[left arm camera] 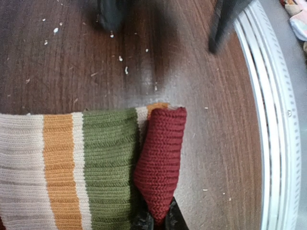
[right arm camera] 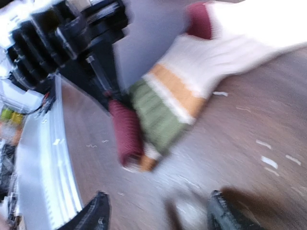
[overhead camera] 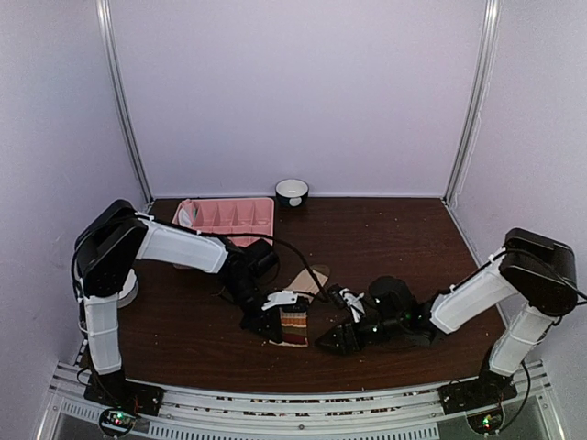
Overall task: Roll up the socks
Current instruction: Roll the sock at the center of the board.
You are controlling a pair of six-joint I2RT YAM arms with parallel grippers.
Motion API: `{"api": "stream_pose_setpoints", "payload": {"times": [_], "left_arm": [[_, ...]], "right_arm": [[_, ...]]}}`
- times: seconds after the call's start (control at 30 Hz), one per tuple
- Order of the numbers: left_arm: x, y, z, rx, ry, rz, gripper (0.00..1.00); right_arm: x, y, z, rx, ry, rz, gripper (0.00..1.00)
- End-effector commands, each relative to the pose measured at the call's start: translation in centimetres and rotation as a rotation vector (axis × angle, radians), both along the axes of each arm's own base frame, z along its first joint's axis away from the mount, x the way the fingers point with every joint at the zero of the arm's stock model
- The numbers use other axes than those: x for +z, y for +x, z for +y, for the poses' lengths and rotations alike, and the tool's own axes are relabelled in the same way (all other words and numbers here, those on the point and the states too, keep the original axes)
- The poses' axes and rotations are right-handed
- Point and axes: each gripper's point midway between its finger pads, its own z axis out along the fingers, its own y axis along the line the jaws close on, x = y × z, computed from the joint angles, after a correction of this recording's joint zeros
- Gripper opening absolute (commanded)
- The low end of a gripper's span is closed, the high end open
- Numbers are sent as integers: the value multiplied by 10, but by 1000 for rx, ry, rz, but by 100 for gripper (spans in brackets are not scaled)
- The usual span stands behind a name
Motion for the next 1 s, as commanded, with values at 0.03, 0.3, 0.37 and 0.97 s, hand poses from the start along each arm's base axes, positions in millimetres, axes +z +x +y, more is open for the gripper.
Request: {"api": "stream_pose_setpoints", "payload": {"times": [0.03,0.3,0.37,0.97], "left_arm": [[-15,-20,19,1,105,174,7],[-16,-19,19,22,120,203,7],[-18,-19,19,39,128,241,7],[-42,-16,20,163,196,460,0]], "right_arm": [[-18,26,-73,-291,-273,-172,99],[34,61,-129,-654,-200,-284,99],[36,63,-130,-674,-151,-277,100],[32,-30,42,287,-360,-991,79]]}}
